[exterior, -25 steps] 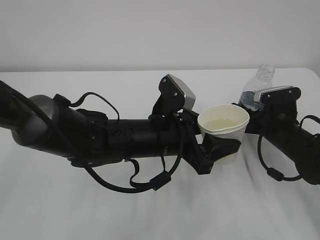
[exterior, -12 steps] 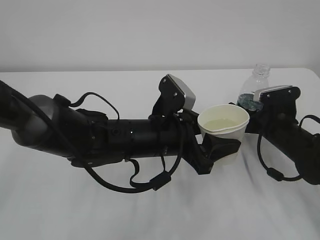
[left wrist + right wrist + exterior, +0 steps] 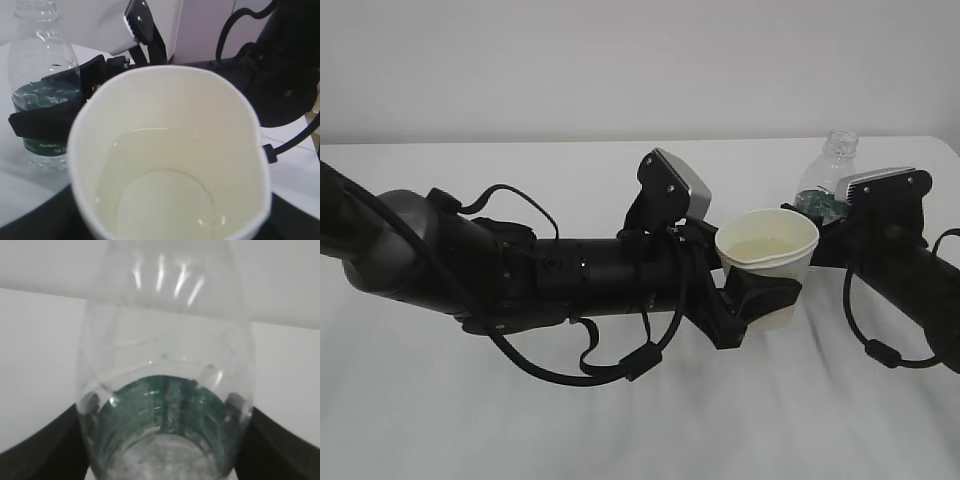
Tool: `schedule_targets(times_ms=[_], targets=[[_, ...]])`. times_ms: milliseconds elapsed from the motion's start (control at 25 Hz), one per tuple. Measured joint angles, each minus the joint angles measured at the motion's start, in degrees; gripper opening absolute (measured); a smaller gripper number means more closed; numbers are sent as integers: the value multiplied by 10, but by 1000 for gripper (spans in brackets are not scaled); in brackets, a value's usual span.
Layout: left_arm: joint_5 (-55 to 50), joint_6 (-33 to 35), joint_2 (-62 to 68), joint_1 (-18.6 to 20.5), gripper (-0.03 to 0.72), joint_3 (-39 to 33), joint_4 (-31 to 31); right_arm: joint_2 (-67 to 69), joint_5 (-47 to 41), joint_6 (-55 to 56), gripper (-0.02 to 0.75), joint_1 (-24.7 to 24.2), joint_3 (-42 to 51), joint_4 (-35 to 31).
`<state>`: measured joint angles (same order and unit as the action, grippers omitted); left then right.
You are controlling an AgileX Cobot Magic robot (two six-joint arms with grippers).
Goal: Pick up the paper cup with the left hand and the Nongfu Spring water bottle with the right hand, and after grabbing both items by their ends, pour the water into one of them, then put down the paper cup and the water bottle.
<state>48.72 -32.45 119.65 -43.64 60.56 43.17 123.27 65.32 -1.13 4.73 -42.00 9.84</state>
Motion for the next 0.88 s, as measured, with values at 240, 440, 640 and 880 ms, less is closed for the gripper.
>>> schedule_targets(times_ms=[240,440,640,880], targets=[[0,0,0,0,475,0,-12,-24,1,1,588,0,28,0],[0,0,0,0,475,0,-12,-34,1,1,588,0,47,0],[0,0,0,0,475,0,-12,-48,1,1,587,0,63,0],[0,0,0,0,475,0,-12,-63,1,2,587,0,92,0]])
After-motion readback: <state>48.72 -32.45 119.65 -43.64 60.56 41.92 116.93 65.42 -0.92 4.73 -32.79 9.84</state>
